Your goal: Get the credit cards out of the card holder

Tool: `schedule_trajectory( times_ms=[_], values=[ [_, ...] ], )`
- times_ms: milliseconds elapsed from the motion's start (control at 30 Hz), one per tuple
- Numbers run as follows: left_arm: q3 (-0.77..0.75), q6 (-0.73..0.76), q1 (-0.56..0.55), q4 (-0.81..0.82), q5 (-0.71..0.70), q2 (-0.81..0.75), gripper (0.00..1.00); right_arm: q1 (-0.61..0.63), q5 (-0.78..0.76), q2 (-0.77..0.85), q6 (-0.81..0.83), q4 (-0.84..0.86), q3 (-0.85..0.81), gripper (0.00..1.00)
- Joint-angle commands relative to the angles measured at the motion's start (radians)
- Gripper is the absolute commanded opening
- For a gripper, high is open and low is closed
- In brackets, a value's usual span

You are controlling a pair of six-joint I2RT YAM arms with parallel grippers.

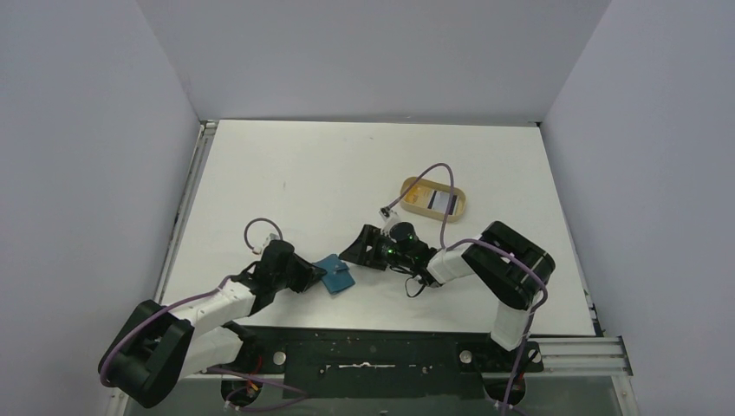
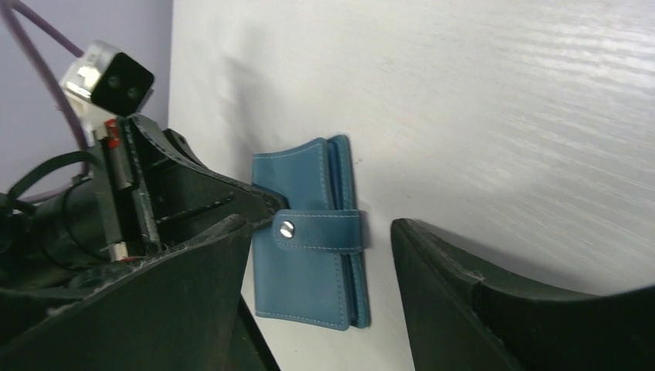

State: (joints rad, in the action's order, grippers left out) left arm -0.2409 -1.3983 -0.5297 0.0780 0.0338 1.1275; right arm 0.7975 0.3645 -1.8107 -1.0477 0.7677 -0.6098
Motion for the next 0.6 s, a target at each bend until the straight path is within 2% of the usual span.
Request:
schedule_trajectory(
  times_ms=[0,333,567],
  values=[
    [-0.022,0.052,-0.001,-0.076,-0.069,0.015,0.0,0.008,-0.044,0.039,0.097,-0.135,-0.023,0.67],
    [-0.049,0.075,0.002,-0.133,-0.078,0.02,0.0,0.075,-0.14,0.094,0.223,-0.383,-0.1,0.58],
    [-0.067,0.091,0.004,-0.153,-0.081,0.013,0.0,0.107,-0.176,0.076,0.272,-0.487,-0.188,0.54]
  ],
)
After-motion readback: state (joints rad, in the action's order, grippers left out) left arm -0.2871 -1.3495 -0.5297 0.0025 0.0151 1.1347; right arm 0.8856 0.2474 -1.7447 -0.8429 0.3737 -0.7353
